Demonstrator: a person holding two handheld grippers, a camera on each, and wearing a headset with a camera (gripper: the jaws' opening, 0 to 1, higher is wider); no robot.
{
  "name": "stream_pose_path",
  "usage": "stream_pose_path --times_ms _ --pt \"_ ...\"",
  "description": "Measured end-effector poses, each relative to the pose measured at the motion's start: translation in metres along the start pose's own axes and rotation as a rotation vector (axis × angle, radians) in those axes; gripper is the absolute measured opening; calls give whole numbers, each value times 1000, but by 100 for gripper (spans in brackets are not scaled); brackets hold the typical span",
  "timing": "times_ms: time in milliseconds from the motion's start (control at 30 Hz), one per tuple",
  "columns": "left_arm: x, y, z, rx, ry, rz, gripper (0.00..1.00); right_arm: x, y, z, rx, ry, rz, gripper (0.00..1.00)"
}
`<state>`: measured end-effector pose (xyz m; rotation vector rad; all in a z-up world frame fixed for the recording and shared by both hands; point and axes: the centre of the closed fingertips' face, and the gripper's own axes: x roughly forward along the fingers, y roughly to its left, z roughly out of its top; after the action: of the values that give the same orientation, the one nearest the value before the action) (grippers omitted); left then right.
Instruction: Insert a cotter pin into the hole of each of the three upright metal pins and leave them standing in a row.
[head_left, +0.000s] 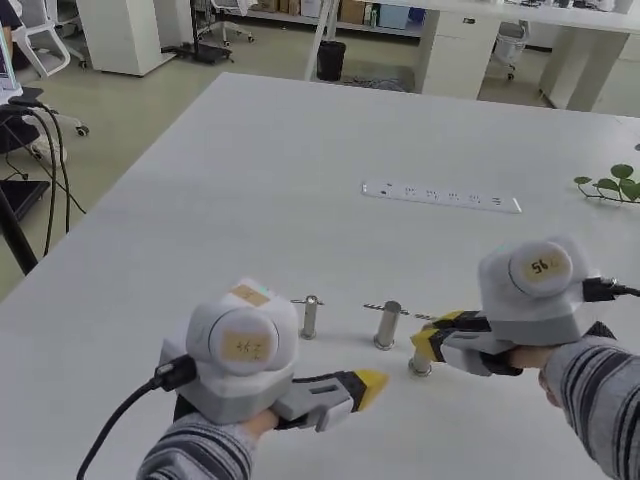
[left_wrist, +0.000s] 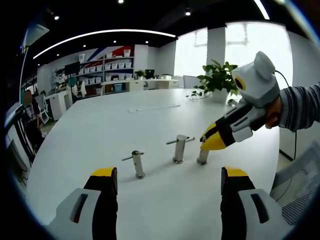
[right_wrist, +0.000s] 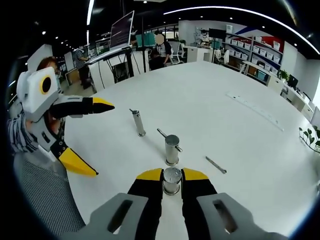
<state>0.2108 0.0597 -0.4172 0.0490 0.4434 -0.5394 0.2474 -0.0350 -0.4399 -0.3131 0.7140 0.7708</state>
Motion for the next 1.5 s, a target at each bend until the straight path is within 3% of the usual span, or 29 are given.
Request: stream_pose_path --times_ms 333,633,700,900,1067,1333,1500 --pt "0 -1 1 0 -3 -2 84 3 12 -7 10 9 14 8" --pt "1 -2 2 -2 -5 -6 84 0 14 -8 -5 -18 -6 9" --pt "1 -3 1 1 -3 -7 84 0 14 -8 -38 -17 -4 9" --pt "2 -2 0 3 2 -5 84 0 15 -9 -24 -26 16 10" --pt "1 -2 -1 2 5 -3 84 -3 17 -13 -26 -28 19 24" --pt "3 -5 -1 5 5 -9 85 -17 14 -17 -73 -23 52 24" --pt "3 -5 0 12 6 -5 85 -23 9 -20 -63 -16 89 28"
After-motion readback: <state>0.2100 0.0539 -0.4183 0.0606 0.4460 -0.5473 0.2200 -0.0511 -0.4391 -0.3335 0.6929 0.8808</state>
